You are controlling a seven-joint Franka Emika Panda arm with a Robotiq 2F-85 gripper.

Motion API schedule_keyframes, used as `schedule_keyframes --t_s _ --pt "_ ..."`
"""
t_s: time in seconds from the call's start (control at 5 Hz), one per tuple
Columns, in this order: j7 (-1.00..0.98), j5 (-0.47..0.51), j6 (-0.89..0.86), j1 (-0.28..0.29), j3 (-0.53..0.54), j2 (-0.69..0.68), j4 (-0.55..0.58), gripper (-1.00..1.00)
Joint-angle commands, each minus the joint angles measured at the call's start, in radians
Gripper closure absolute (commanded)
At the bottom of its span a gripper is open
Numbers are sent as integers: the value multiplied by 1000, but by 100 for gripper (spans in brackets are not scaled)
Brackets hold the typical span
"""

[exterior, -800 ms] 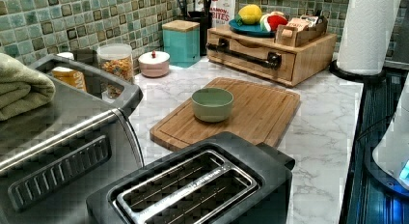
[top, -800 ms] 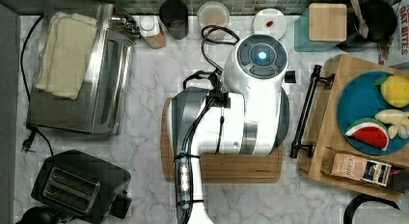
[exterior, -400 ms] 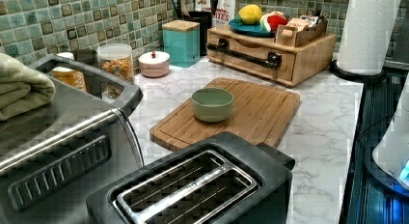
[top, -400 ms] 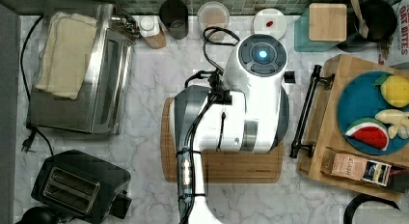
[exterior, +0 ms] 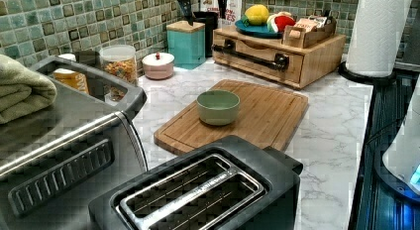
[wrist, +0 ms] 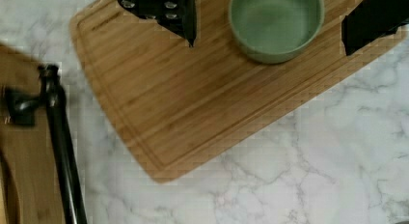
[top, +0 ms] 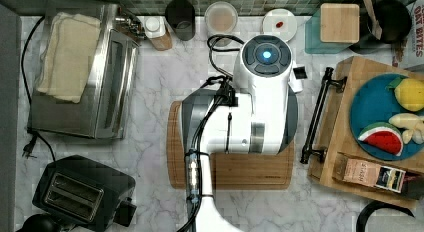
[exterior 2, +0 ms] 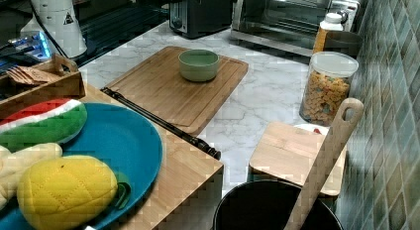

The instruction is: Open the drawer.

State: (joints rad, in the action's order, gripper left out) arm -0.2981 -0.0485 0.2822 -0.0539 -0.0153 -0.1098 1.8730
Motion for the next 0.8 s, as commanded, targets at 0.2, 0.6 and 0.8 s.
schedule_keyframes --t_s 0.2,0.6,0.8 --pt "-254 -93 204 -77 -66 -78 -39 -100" --pt "-301 -161 243 -96 -87 -98 -11 -100" --pt "-342 -160 254 -115 -100 -98 -7 -100"
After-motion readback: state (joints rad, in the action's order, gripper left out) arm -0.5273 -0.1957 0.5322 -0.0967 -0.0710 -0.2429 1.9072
